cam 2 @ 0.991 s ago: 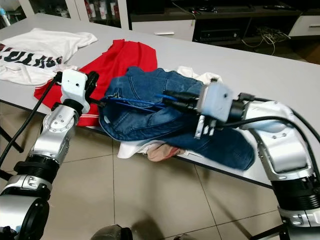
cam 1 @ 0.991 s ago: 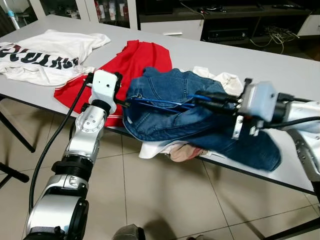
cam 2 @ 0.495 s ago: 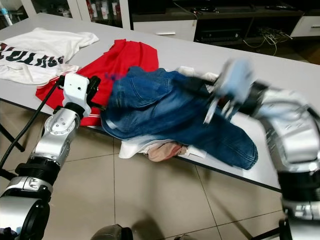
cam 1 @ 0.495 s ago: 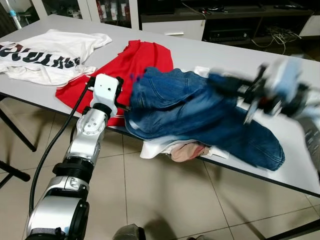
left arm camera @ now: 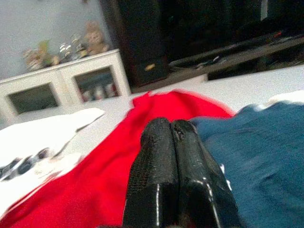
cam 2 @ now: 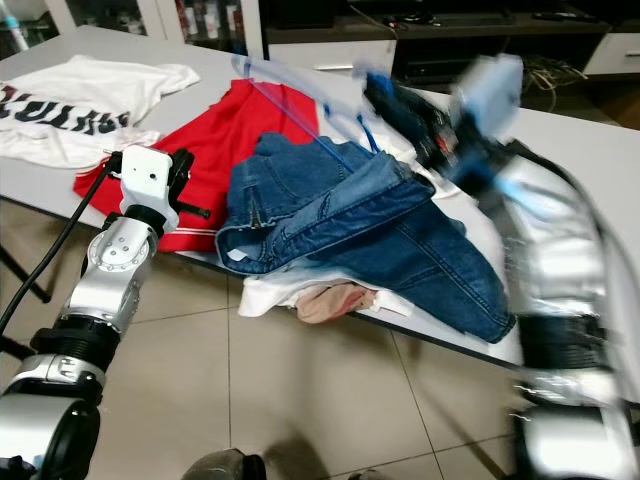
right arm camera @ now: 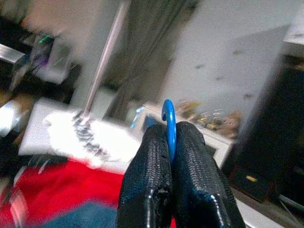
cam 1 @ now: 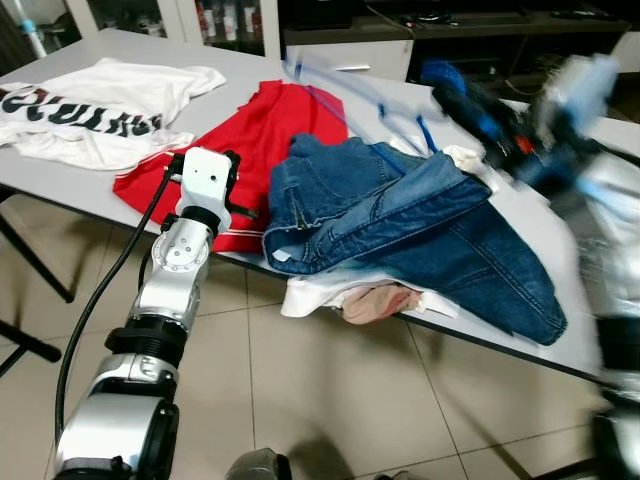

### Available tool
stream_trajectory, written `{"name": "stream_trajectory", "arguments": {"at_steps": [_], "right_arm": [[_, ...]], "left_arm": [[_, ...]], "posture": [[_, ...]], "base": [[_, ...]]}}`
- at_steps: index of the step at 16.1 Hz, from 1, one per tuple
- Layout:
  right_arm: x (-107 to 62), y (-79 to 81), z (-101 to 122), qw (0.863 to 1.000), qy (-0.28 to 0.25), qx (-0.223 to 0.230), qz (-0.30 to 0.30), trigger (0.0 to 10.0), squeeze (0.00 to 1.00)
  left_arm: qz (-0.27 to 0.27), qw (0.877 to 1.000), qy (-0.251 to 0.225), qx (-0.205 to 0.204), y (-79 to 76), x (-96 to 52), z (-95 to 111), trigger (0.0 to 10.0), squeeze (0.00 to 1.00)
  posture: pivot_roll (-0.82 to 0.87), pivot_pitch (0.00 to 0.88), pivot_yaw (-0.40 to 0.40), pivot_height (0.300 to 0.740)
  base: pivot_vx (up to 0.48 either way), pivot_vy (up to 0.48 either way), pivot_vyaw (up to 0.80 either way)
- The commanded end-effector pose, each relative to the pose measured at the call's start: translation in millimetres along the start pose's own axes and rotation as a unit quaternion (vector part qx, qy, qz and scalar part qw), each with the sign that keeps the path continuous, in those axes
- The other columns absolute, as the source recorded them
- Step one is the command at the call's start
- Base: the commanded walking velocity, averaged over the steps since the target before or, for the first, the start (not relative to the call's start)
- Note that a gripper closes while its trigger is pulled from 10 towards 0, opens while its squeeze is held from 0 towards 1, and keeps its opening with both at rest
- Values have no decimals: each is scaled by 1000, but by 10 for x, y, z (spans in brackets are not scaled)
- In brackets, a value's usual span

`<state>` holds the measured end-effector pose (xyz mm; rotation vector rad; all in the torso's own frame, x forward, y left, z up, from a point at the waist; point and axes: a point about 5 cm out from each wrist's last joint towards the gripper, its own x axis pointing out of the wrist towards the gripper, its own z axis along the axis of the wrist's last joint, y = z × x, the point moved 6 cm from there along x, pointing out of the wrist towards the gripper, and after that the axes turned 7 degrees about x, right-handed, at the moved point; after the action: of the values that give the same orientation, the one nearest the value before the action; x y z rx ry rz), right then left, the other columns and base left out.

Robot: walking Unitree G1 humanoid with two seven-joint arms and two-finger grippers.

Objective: Hang hanger

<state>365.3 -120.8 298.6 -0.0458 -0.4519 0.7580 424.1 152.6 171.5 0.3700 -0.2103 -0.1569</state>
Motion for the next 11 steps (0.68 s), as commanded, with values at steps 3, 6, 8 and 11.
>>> {"name": "stream_trajectory", "arguments": {"at_steps": [3,6,8,11], "right_arm": [[260,51,-127,998,-7,14,-53,0,0],[464,-58,-153,989,-40,51,-134,0,0],[507,-277,65,969,-107,68,-211,0,0],[447,-406,388,950,-186,79,-237,0,0]], "left_arm": [[-14,1000,-22,2,-99,29,116,10000,0],[-16,1000,-21,-1,-143,12,101,10000,0],[-15,1000,-18,-6,-171,-25,74,10000,0],[-14,1000,-11,-22,-221,-76,25,10000,0]], "posture": [[-24,0,41,740],[-17,0,32,740],[-2,0,17,740],[4,0,6,740]], "base": [[0,0,0],[0,0,0],[0,0,0],[0,0,0]]}}
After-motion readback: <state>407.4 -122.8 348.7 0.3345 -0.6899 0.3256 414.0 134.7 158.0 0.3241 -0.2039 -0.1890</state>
